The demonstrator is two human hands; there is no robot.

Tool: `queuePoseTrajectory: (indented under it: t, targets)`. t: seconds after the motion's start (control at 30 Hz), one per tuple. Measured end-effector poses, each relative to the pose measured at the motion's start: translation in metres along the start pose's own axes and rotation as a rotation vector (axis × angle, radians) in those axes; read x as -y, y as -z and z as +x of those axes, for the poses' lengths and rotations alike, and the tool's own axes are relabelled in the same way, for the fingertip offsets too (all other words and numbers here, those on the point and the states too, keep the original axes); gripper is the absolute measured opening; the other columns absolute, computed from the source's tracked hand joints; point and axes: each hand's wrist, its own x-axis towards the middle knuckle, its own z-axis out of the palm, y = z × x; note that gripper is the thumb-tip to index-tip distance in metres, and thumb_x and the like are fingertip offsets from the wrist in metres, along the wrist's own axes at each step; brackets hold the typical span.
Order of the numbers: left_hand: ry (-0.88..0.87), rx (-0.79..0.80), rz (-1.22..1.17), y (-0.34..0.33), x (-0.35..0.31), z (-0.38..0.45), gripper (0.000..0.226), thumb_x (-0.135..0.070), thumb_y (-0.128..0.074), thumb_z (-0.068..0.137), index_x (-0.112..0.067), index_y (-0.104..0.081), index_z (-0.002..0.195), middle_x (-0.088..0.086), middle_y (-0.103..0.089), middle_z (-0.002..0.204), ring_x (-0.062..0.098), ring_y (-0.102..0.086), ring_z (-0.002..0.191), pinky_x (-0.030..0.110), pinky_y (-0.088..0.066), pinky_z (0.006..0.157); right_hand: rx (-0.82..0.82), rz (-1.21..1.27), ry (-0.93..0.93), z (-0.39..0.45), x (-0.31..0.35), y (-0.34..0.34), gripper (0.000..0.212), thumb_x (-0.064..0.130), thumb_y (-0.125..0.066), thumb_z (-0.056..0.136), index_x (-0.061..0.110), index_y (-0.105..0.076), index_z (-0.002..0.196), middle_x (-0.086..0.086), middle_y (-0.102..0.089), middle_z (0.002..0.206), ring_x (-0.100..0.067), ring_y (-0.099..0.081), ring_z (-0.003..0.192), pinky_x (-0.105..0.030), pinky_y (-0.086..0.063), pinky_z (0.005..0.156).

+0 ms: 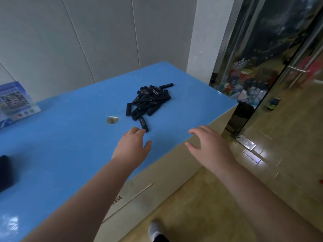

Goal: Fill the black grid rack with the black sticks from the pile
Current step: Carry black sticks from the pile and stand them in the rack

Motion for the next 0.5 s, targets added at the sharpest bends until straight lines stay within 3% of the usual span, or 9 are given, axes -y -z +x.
queuePoseTrajectory:
  t: [0.33, 0.5]
  targets:
    - [0.109, 0.054, 0.029, -0.021, 0.025, 0.099, 0.031, -0.042, -0.05, 0.096, -0.017, -0.06, 0.109, 0.001, -0.053, 0.112, 0.025, -0.056, 0.097, 0.033, -0.047, 0.074, 0.081, -0.046, 0.077, 0.099, -0.01, -0.023, 0.038, 0.041, -0.059, 0.096, 0.024, -0.059, 0.13, 0.012, -0.057, 0.126, -0.009, -0.052, 0.12, -0.023, -0.042, 0.098]
    - [0.139, 0.069, -0.021, -0.025, 0.023, 0.121, 0.015, -0.03, -0.055, 0.092, -0.015, -0.055, 0.092, 0.001, -0.047, 0.101, 0.025, -0.054, 0.082, 0.037, -0.051, 0.069, 0.106, -0.017, 0.079, 0.13, -0.013, -0.035, 0.032, 0.039, -0.061, 0.095, 0.023, -0.063, 0.123, 0.011, -0.06, 0.12, -0.012, -0.054, 0.116, -0.025, -0.044, 0.092]
